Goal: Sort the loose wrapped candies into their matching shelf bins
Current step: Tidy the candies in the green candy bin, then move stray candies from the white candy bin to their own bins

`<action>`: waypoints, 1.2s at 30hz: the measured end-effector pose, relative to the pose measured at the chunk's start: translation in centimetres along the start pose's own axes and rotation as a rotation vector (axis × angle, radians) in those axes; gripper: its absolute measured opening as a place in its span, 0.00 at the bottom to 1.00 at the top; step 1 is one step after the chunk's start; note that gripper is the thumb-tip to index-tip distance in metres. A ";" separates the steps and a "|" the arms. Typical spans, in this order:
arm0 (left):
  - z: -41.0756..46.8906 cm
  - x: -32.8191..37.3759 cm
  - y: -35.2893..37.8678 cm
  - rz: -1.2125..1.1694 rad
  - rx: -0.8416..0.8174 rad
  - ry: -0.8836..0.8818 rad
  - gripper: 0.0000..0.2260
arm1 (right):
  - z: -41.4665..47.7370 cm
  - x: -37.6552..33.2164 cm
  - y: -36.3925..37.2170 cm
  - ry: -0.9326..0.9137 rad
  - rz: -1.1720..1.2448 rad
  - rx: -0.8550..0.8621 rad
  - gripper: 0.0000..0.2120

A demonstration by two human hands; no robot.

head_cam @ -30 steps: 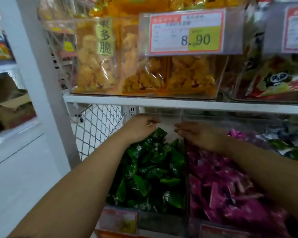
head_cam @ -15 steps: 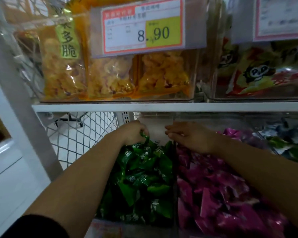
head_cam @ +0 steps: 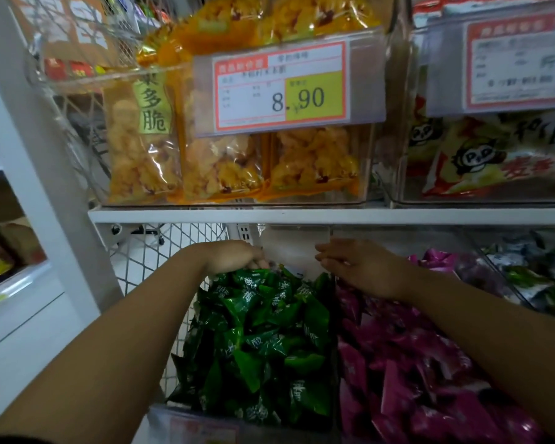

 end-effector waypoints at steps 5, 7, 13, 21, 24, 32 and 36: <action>1.6 0.9 -0.6 0.148 0.005 0.009 0.09 | 0.3 0.2 0.1 0.000 0.035 0.003 0.19; 2.6 1.1 -0.6 0.210 0.035 -0.006 0.11 | 0.4 0.3 0.1 -0.003 0.042 0.009 0.18; 3.7 0.4 0.4 -0.057 0.161 0.001 0.18 | 0.5 0.3 0.1 -0.015 0.057 0.013 0.18; 4.0 -0.1 1.8 -0.021 0.097 0.036 0.18 | 0.5 0.3 0.1 -0.008 0.075 0.003 0.18; 4.2 -0.4 1.9 -0.045 0.073 0.010 0.23 | 0.5 0.2 0.1 -0.008 0.059 0.008 0.18; 4.0 -0.7 2.3 -0.041 0.001 0.002 0.28 | 0.4 0.3 0.2 -0.006 0.059 0.017 0.18; 4.0 -0.5 2.4 -0.083 -0.027 0.044 0.28 | 0.4 0.3 0.1 -0.010 0.062 0.014 0.17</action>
Point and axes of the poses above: each hand's wrist, its own z-axis towards the middle knuckle, its own y-axis out of the palm, x = y × z, the point moved 6 cm from there along z, towards the middle knuckle, and after that the axes turned 9 degrees about y, right-handed, at the moved point
